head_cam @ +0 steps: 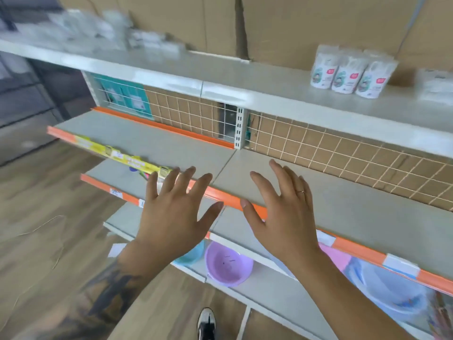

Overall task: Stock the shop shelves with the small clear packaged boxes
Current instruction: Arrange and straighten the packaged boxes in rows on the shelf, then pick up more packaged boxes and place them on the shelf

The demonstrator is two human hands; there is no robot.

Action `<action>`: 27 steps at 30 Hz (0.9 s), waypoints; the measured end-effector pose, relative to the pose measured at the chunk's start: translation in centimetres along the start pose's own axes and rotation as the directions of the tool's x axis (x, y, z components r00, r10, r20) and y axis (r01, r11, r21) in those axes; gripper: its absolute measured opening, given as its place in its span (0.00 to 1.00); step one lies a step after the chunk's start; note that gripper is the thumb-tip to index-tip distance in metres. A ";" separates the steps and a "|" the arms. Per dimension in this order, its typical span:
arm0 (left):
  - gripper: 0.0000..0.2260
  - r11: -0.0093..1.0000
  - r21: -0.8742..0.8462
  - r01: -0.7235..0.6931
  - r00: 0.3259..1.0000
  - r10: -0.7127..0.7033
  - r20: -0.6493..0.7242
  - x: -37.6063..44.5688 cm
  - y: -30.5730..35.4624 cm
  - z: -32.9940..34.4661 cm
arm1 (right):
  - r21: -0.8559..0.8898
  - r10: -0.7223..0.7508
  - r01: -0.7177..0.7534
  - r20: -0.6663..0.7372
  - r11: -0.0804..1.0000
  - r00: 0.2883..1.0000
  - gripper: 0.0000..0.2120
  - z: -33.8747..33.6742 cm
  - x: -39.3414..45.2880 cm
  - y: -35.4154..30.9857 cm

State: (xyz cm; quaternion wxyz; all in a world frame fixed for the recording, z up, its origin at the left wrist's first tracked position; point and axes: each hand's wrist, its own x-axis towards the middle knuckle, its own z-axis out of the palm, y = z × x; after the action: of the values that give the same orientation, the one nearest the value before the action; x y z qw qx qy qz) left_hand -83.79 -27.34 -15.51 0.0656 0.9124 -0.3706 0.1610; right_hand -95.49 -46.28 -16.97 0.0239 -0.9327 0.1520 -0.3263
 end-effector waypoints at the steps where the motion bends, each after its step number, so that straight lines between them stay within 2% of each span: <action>1: 0.29 0.999 0.009 0.039 0.999 -0.039 -0.003 -0.1 -1.4 -0.1 | 0.026 -0.030 0.030 -0.006 0.999 1.000 0.23 0.8 1.1 -1.3; 6: 0.27 0.985 0.045 0.166 0.985 -0.163 -0.061 1.8 -8.8 -1.4 | 0.110 -0.153 0.158 -0.057 0.981 0.987 0.23 4.5 8.2 -7.0; 10: 0.28 0.978 0.047 0.204 0.975 -0.199 -0.095 6.4 -14.8 -2.9 | 0.147 -0.178 0.190 -0.094 0.971 0.980 0.24 7.0 15.6 -11.2; 16: 0.29 0.982 0.047 0.182 0.972 -0.172 -0.162 16.0 -21.7 -4.5 | 0.162 -0.166 0.196 -0.182 0.967 0.969 0.25 9.4 26.9 -14.8; 20: 0.29 0.989 -0.027 0.148 0.968 -0.150 -0.199 21.9 -25.1 -4.7 | 0.090 -0.147 0.152 -0.068 0.984 0.987 0.31 9.7 32.9 -16.2; 23: 0.30 0.991 -0.047 0.129 0.974 -0.135 -0.179 25.9 -27.3 -4.6 | 0.053 -0.149 0.148 0.011 0.988 0.989 0.31 9.8 37.0 -16.8; 27: 0.31 0.996 -0.029 0.080 0.985 -0.084 -0.151 30.9 -30.0 -4.4 | 0.050 -0.079 0.072 0.162 0.996 0.984 0.31 11.1 42.4 -16.4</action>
State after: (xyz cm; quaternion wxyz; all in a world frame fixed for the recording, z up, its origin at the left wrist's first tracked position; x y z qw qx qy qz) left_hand -43.12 -25.06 -0.77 0.1109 0.9111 -0.3284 0.2231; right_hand -52.86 -43.92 2.16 0.0443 -0.9607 0.1070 -0.2523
